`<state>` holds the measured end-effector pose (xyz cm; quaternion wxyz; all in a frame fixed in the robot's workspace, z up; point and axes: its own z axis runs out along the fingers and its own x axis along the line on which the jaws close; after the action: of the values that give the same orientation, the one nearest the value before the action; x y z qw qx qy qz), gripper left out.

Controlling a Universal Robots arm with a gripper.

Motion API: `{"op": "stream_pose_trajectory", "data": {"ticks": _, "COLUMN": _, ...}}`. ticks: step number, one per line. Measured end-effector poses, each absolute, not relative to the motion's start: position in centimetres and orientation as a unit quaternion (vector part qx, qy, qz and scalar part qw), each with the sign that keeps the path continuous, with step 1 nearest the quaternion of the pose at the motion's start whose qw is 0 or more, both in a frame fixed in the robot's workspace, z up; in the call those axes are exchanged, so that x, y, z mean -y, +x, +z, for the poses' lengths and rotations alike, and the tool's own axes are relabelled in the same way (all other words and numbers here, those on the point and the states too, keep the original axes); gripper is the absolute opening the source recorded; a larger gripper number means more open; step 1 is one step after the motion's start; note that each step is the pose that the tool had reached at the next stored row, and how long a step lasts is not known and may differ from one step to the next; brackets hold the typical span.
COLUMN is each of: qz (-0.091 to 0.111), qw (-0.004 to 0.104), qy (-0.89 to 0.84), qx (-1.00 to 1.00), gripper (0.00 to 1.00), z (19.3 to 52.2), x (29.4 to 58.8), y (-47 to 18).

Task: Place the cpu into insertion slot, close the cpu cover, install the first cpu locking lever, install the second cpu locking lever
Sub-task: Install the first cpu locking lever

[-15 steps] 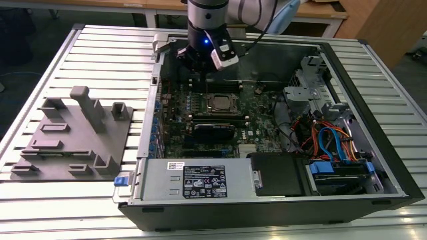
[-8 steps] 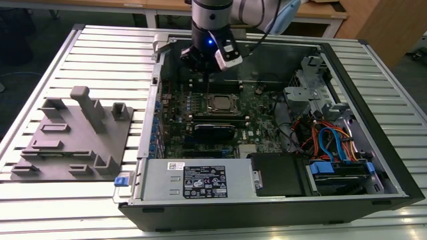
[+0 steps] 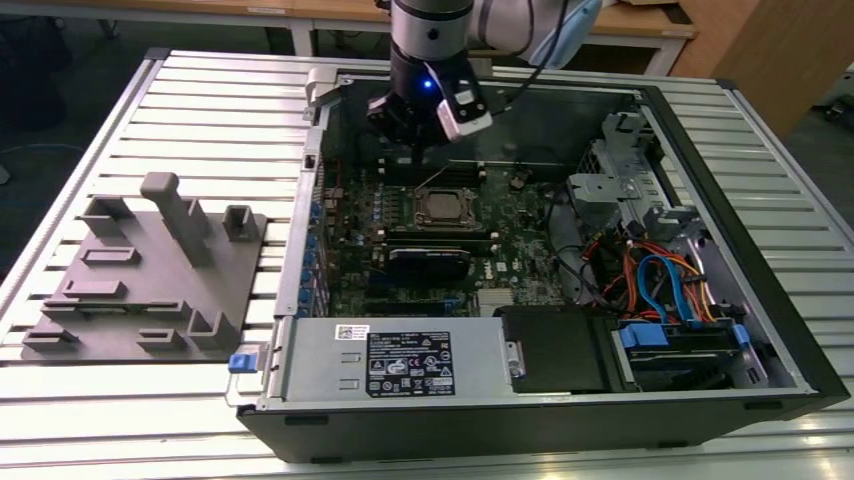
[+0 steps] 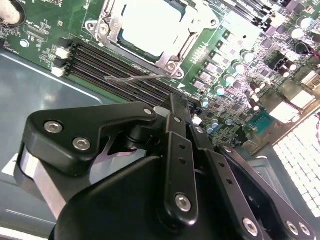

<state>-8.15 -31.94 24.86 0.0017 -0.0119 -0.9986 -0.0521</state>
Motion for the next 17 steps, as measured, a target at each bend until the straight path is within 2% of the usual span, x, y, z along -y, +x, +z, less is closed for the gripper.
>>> {"op": "stream_pose_trajectory", "data": {"ticks": 17, "qz": -0.052, "qw": 0.002, "qy": -0.013, "qx": 0.999, "gripper": 0.1, "z": 24.86, "x": 31.94, "y": -7.94}}
